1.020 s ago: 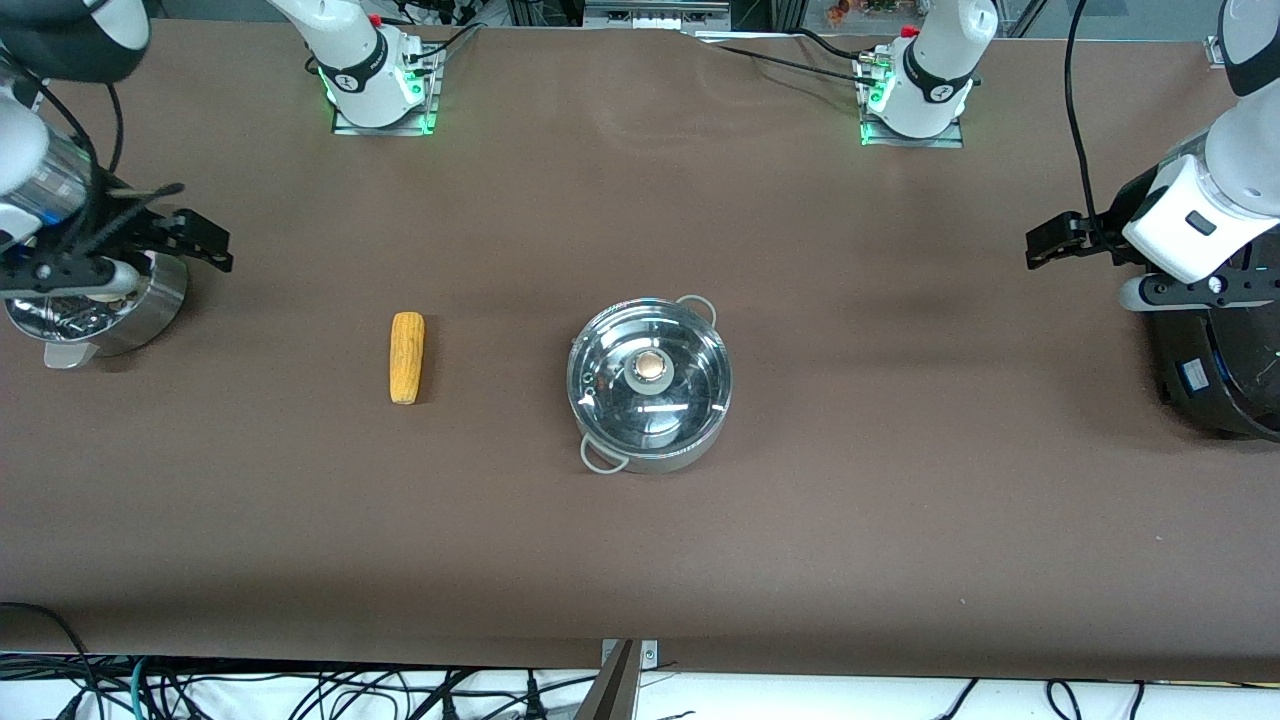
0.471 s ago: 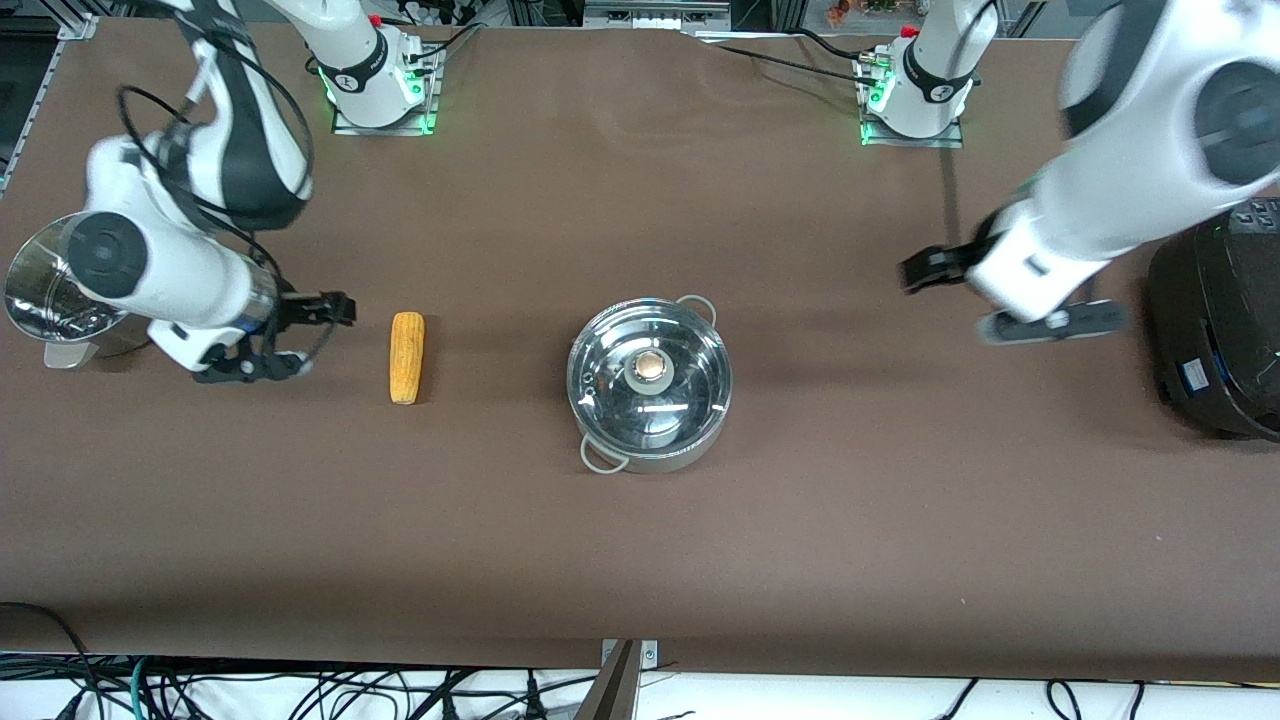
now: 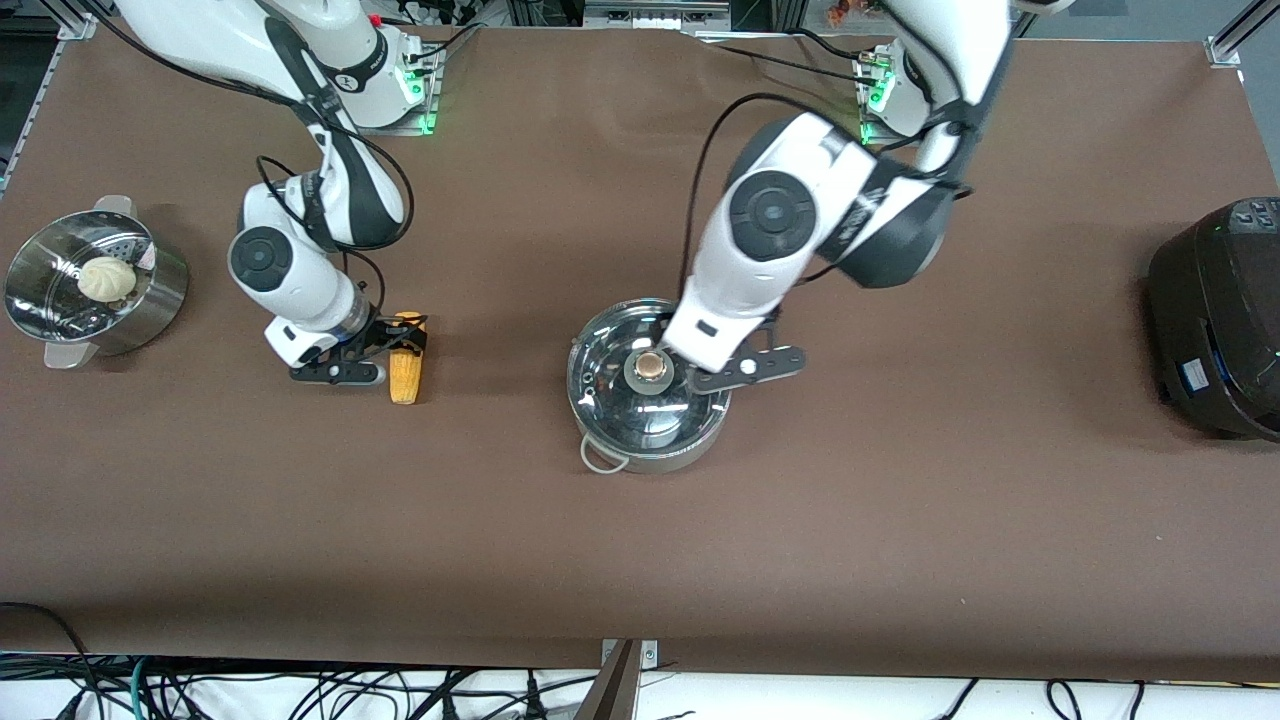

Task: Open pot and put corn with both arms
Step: 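Reach the left gripper to the lid knob while the right gripper reaches the corn, then grasp the lid knob with the left gripper while the right gripper grasps the corn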

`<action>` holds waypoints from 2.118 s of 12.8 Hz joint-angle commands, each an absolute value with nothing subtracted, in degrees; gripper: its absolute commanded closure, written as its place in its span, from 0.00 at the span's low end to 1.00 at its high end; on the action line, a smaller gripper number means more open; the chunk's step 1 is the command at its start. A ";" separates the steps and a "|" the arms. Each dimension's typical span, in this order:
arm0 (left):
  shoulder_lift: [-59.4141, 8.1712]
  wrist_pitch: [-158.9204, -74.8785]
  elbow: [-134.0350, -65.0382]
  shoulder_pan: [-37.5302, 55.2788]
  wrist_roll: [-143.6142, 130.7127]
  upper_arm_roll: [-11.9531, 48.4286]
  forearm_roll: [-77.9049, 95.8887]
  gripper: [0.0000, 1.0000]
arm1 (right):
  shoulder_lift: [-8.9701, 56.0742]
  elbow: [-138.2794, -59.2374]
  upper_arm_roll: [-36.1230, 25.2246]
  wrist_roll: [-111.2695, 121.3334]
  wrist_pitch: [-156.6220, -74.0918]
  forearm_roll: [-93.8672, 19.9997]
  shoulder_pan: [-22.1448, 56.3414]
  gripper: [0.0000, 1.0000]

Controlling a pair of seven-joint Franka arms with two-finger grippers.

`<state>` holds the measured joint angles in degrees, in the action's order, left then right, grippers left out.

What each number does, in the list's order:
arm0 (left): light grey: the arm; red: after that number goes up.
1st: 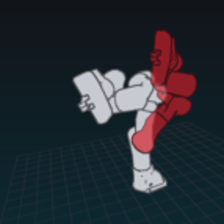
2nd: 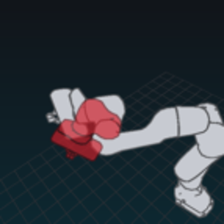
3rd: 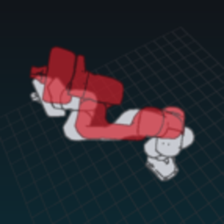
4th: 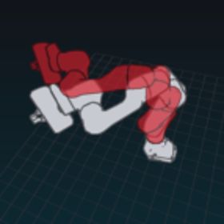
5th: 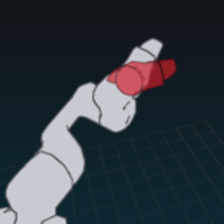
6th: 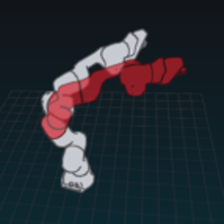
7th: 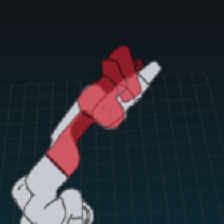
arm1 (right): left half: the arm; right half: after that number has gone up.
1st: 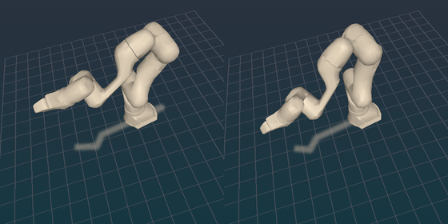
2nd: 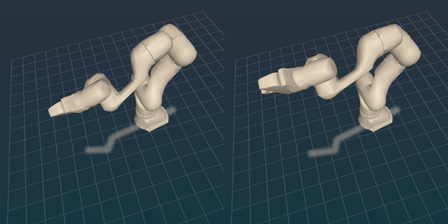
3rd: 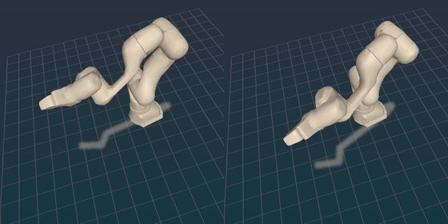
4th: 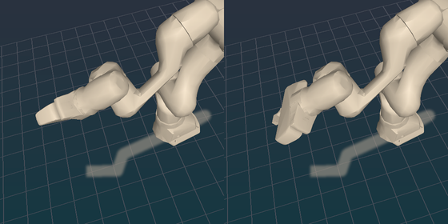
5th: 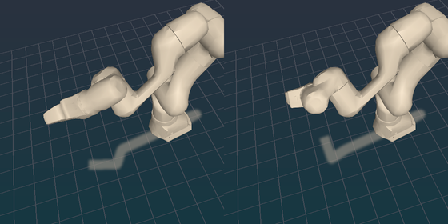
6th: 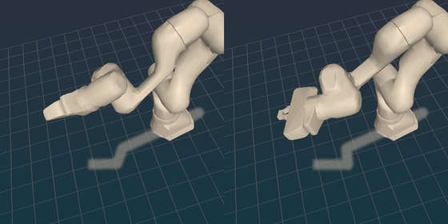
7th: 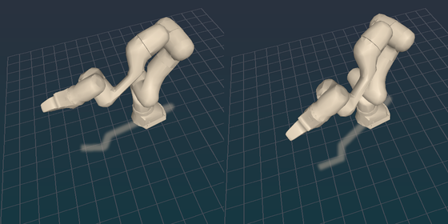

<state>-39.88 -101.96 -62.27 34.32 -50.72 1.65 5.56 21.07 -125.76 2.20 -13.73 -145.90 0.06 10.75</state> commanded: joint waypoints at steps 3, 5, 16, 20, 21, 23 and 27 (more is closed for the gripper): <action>-47.19 -107.12 -55.90 36.91 -56.50 0.26 6.24 0.00 | 22.76 -126.91 2.64 -14.68 -149.24 -0.09 11.25 0.55; -48.16 -108.10 -56.16 37.61 -57.21 0.26 6.07 0.00 | 22.50 -126.65 2.64 -14.24 -148.97 0.17 11.42 0.78; -49.39 -110.13 -56.78 38.14 -57.48 0.26 5.63 0.48 | 20.48 -101.56 2.81 -13.97 -112.73 -0.35 11.43 1.00; -48.96 -110.04 -56.78 38.06 -57.39 0.18 5.54 1.00 | 20.57 -89.85 3.16 -14.24 -98.82 -7.36 11.43 1.00; -48.69 -109.52 -56.78 38.06 -57.39 0.26 5.54 1.00 | 20.57 -87.65 3.16 -14.24 -96.18 -8.86 11.43 1.00; -47.03 -106.63 -56.69 37.62 -57.04 0.26 5.71 1.00 | 20.39 -84.74 3.25 -14.59 -91.87 -11.06 11.43 1.00; -37.21 -98.55 -59.57 32.27 -49.43 0.44 6.24 1.00 | 20.48 -83.41 3.86 -18.01 -91.05 -17.39 11.51 1.00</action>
